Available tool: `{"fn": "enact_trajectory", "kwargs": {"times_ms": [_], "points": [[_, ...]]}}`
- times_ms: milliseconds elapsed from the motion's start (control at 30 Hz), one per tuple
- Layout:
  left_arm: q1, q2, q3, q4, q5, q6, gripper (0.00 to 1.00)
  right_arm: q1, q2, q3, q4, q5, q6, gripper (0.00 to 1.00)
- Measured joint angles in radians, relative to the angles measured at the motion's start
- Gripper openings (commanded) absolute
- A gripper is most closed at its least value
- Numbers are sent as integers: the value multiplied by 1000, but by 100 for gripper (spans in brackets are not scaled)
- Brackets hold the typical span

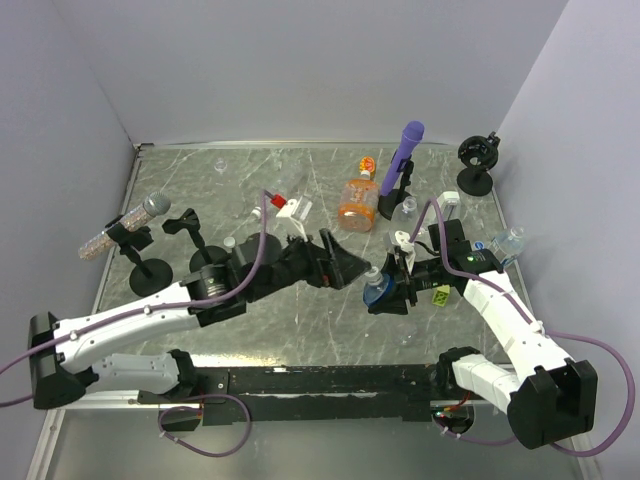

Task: Unscrew the bottle caps
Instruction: Unscrew the bottle cap from the plastic bottle.

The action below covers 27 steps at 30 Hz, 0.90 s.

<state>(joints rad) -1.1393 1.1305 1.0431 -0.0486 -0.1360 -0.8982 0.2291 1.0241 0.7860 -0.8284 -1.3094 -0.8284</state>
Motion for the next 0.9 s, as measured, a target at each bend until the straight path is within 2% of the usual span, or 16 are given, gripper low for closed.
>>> {"fn": "enact_trajectory", "kwargs": {"times_ms": [133,233,433,633,900], "points": [[134,-51,-129,122,259,167,99,0,0,0,0,0,0,13],[224,-16,-156,161,459,284,95,0,0,0,0,0,0,13],[266,137,-124,245,753,426,88,0,0,0,0,2,0,13],[266,223,-89,332,886,448,84,0,0,0,0,3,0,13],[266,252,-89,434,908,437,74,0,0,0,0,3,0,13]]}}
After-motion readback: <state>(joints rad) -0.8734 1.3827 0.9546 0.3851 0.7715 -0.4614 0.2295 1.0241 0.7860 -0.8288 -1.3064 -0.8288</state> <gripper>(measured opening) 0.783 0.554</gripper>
